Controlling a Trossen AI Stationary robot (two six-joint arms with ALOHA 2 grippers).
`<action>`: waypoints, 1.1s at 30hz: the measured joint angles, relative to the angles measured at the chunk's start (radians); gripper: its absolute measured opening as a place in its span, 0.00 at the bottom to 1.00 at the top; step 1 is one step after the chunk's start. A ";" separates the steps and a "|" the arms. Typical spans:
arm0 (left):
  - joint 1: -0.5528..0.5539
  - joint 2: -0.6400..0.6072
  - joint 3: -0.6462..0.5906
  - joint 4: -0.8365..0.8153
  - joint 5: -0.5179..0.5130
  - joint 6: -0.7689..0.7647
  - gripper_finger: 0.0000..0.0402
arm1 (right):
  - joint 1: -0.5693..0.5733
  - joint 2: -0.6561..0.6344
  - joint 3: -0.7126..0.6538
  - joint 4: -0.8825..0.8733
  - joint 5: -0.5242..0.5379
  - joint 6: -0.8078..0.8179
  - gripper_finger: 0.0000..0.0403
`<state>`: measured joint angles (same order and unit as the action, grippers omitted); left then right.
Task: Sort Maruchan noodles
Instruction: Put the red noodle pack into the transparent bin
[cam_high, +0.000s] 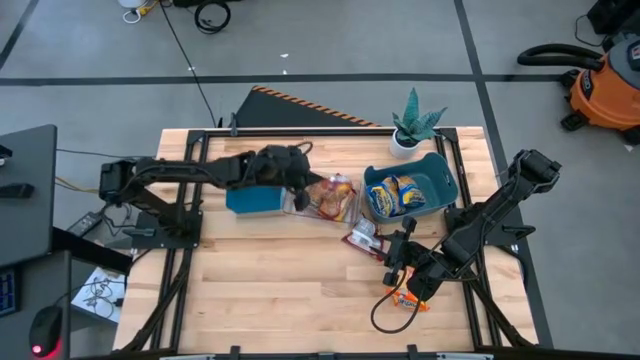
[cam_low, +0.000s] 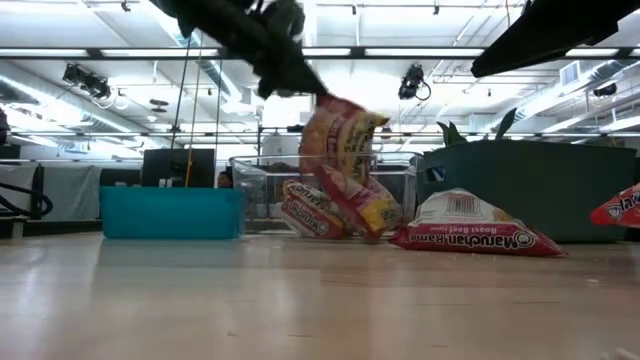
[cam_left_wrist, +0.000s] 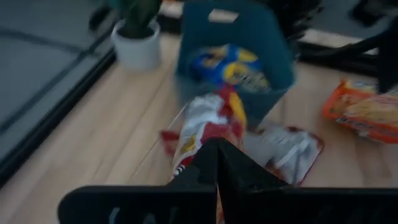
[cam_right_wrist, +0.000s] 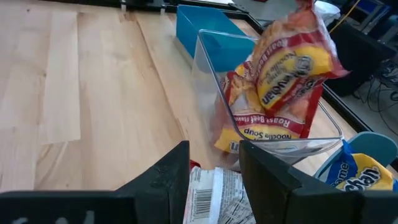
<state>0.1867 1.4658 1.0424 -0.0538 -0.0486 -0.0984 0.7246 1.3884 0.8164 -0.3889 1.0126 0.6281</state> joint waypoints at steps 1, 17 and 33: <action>0.018 0.000 0.000 -0.026 0.016 -0.024 0.00 | 0.000 0.000 0.000 0.000 0.000 0.000 0.36; 0.159 0.039 0.000 -0.328 0.071 -0.098 0.02 | 0.005 0.000 -0.001 0.017 -0.015 0.031 0.36; 0.111 0.031 0.193 -0.554 0.024 0.064 0.41 | 0.014 0.000 -0.002 0.040 -0.038 0.057 0.36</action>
<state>0.2977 1.4968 1.2350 -0.6081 -0.0245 -0.0342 0.7391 1.3884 0.8146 -0.3489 0.9743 0.6849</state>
